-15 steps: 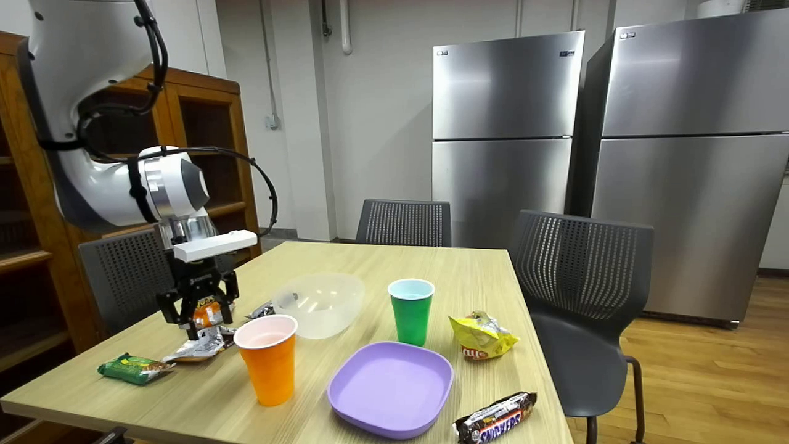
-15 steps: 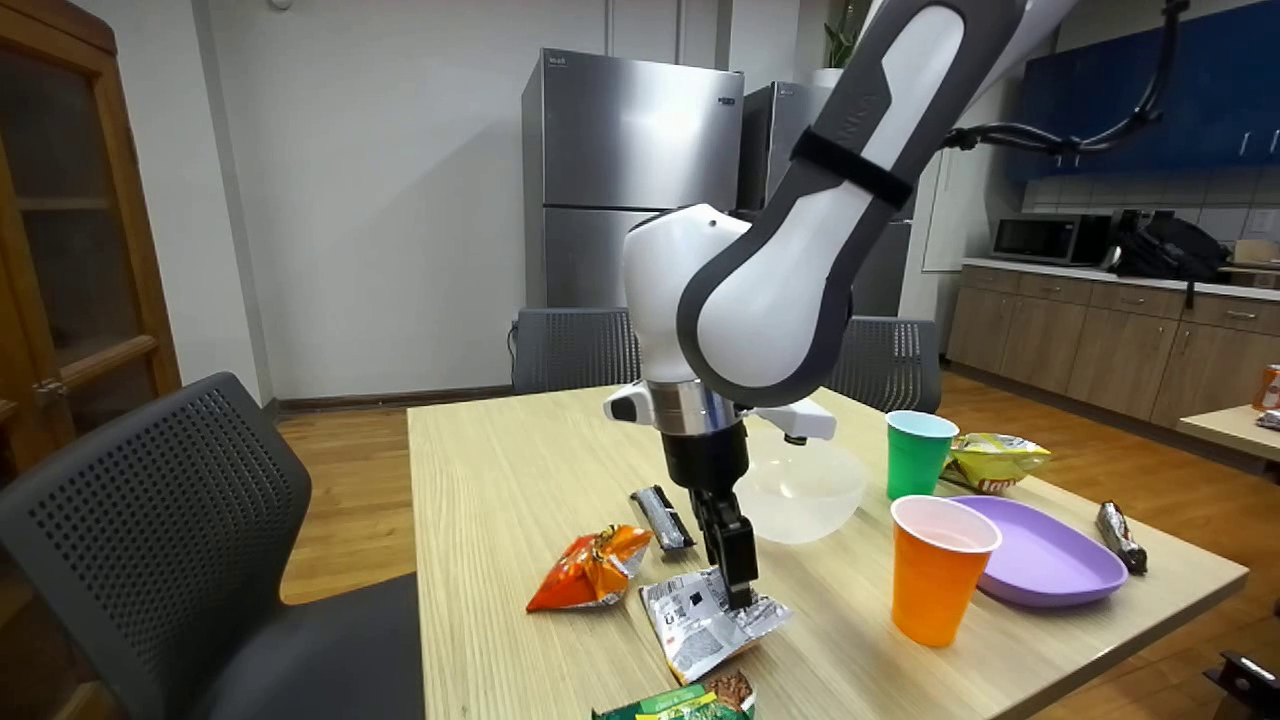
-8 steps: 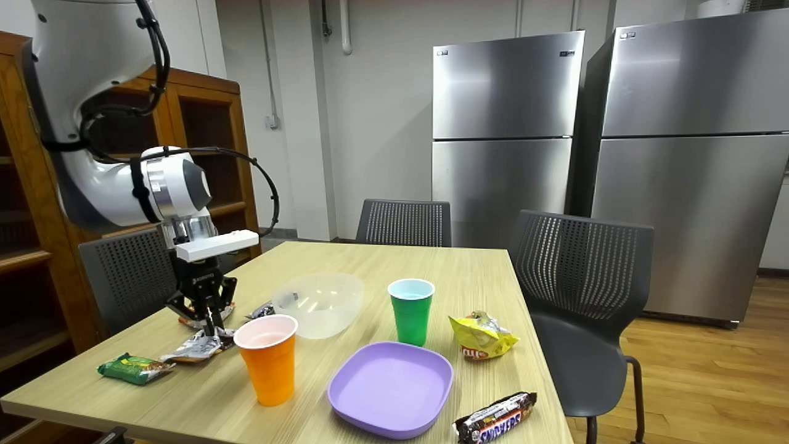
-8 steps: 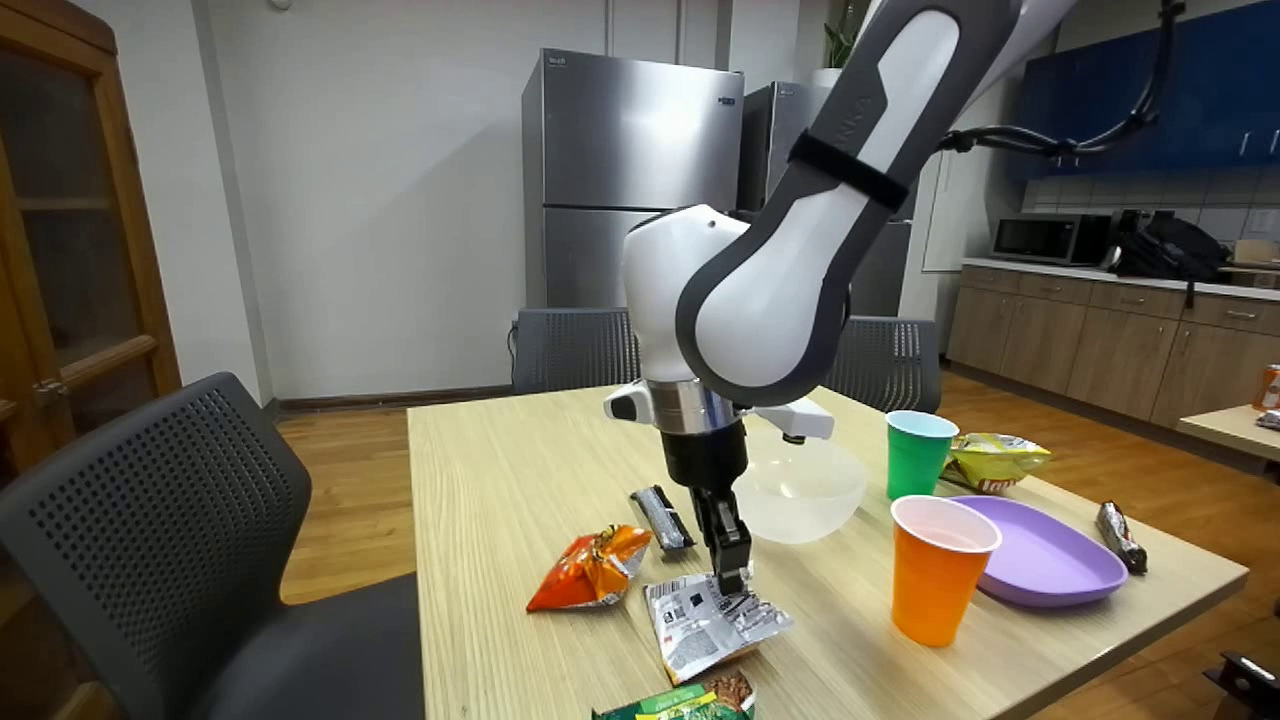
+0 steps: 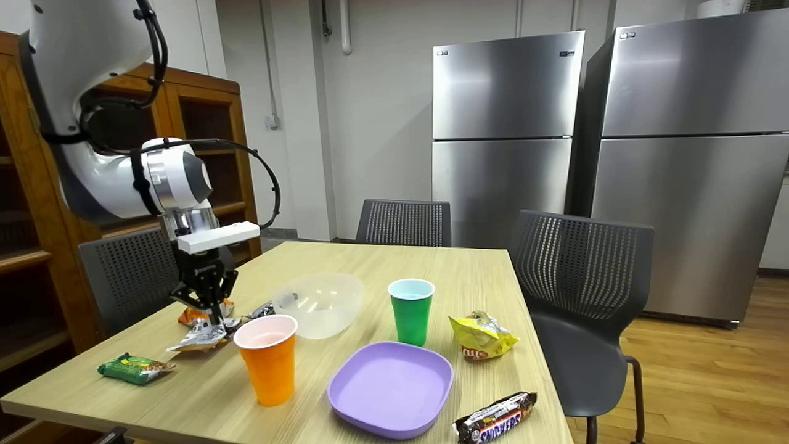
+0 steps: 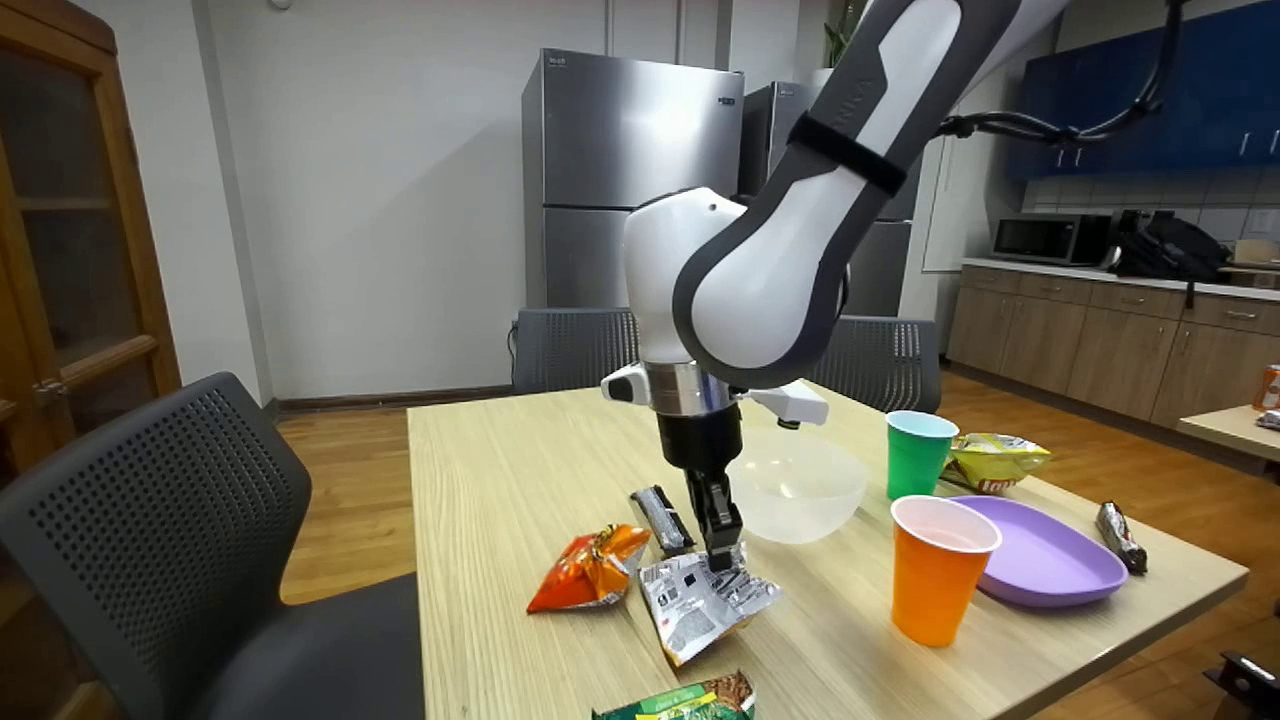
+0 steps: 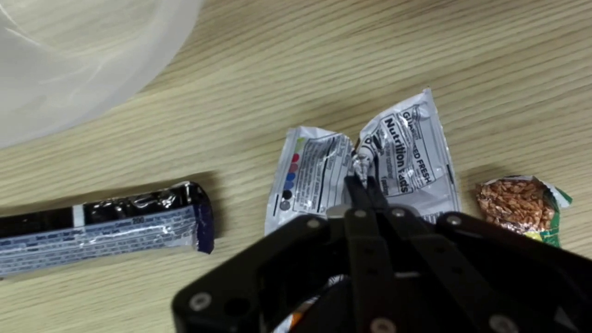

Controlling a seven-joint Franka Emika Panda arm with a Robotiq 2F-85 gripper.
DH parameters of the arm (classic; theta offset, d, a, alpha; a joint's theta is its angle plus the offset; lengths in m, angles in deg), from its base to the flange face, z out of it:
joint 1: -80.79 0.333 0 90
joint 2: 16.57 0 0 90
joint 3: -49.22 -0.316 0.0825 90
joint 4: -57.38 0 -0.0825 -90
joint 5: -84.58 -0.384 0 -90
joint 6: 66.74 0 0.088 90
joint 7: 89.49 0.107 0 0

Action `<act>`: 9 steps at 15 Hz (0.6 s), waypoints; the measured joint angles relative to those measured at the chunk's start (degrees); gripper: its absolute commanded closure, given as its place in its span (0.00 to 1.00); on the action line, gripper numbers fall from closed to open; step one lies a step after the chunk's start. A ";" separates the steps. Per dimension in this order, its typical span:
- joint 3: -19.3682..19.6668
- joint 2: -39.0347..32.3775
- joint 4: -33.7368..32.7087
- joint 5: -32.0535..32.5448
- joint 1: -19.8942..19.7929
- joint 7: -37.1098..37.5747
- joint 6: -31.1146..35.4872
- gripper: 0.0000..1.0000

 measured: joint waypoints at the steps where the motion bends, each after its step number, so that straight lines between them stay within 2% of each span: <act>1: -0.14 0.80 0.09 -0.41 -0.04 0.00 0.00 1.00; 9: 0.09 12.25 2.31 -3.12 -1.12 1.62 -0.17 1.00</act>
